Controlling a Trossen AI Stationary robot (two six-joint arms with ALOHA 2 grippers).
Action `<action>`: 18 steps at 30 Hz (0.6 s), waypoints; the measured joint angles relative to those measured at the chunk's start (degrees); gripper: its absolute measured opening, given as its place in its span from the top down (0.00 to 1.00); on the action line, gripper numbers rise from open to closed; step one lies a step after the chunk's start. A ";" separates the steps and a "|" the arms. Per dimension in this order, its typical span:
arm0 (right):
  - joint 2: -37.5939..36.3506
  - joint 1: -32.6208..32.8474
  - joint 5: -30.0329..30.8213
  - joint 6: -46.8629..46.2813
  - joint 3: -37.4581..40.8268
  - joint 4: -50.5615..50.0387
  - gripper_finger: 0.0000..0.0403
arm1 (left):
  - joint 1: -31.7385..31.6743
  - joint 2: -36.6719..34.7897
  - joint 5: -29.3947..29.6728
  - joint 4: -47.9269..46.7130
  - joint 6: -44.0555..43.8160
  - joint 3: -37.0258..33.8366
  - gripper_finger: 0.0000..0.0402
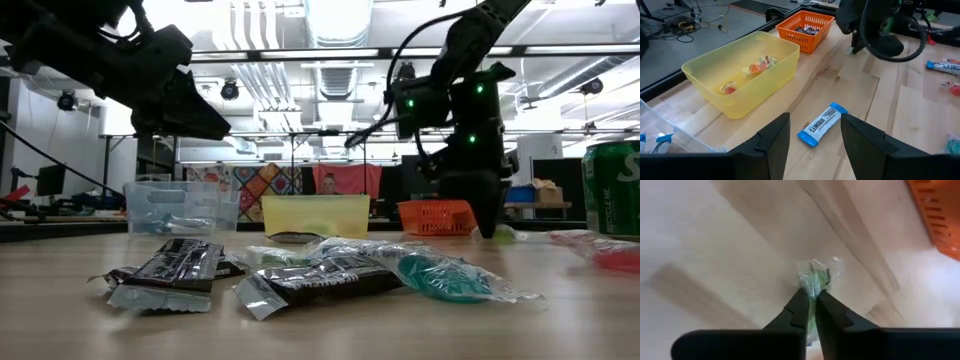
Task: Sort candy
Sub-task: Put the green gummy into the yellow bin
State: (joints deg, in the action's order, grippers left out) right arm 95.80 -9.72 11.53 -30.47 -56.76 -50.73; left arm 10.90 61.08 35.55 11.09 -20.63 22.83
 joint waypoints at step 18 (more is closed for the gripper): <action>-10.60 8.87 -9.48 16.20 2.15 45.79 0.98 | 4.55 0.55 -0.15 0.93 -8.12 0.00 0.60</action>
State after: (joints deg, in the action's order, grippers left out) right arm 85.19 -0.85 2.05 -14.28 -54.60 -4.94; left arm 15.44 61.63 35.40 12.02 -28.75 22.83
